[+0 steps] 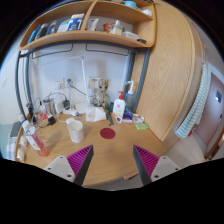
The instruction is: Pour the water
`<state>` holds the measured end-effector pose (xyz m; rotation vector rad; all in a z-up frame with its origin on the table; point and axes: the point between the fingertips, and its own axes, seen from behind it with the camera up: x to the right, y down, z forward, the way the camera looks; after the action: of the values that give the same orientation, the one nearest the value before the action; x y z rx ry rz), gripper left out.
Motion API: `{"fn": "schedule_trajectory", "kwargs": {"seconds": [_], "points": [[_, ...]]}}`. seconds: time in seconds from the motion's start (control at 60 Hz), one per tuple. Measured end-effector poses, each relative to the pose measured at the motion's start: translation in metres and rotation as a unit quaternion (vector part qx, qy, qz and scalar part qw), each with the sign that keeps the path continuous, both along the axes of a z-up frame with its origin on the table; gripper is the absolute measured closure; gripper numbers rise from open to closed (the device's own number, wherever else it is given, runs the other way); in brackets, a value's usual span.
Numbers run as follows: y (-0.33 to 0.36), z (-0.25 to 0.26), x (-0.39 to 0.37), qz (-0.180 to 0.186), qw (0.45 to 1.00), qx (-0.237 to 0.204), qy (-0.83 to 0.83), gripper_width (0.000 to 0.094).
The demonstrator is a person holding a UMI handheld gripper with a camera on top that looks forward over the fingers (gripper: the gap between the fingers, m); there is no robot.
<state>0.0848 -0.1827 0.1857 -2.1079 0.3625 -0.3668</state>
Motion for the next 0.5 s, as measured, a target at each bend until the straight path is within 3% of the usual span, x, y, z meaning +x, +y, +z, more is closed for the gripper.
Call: {"fn": "schedule_trajectory", "kwargs": {"seconds": [0.15, 0.267, 0.5], "points": [[0.011, -0.05, -0.057, 0.026, 1.0, -0.015, 0.005, 0.0109], [0.013, -0.078, -0.122, 0.078, 0.995, -0.023, 0.048, 0.0107], [0.061, -0.11, -0.249, 0.187, 0.977, 0.035, 0.102, 0.0109]]}}
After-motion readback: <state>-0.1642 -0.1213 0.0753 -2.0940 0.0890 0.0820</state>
